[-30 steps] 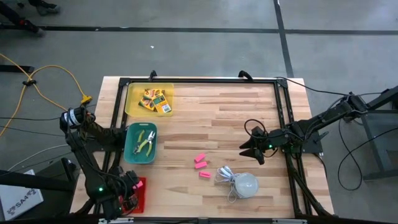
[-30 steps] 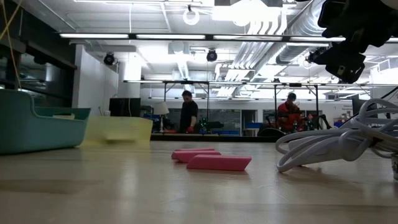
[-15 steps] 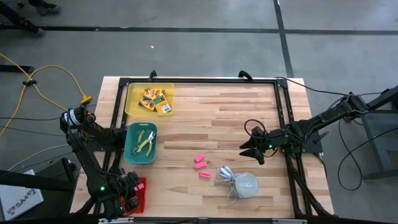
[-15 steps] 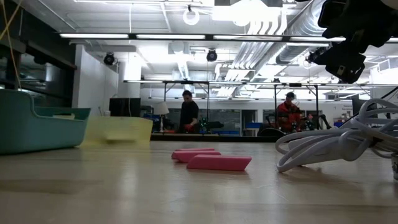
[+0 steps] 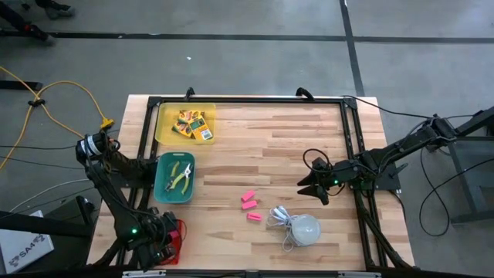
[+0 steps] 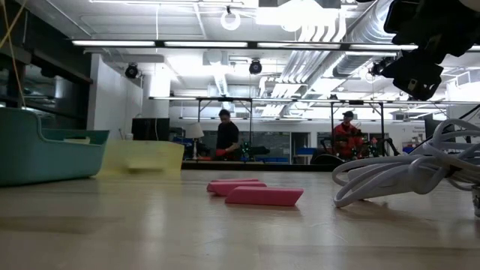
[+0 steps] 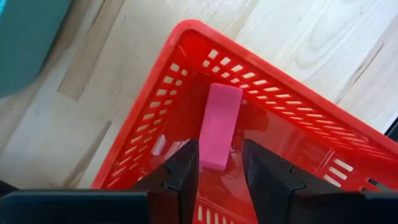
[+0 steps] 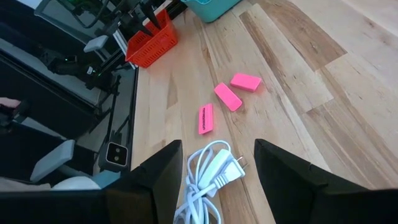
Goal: Pick & Place School Supplies
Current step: Put the top pink eraser into the red basket
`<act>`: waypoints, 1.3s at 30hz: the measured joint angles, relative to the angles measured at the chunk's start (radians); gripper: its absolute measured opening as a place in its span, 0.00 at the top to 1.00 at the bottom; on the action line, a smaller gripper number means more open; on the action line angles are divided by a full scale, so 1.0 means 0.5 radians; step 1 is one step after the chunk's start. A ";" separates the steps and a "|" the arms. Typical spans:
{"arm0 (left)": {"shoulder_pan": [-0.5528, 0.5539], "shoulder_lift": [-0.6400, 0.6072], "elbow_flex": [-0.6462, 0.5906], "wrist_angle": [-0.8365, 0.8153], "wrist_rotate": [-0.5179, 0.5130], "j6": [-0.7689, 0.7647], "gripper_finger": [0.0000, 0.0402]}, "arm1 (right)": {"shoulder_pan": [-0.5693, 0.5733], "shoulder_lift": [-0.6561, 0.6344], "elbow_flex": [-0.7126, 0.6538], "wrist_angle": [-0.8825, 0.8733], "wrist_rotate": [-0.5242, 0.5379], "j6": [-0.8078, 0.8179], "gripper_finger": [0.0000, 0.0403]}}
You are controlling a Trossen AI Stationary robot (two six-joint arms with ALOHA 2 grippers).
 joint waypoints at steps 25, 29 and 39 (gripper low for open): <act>-0.023 -0.243 0.000 -0.037 0.005 0.108 0.70 | 0.000 0.000 -0.001 0.000 0.001 -0.014 0.53; 0.025 -0.336 0.000 -0.035 -0.089 0.222 0.70 | -0.001 0.000 0.000 0.001 0.001 -0.010 0.53; 0.341 -0.390 0.000 -0.036 -0.148 0.765 0.70 | -0.001 0.000 0.000 0.002 0.014 -0.116 0.53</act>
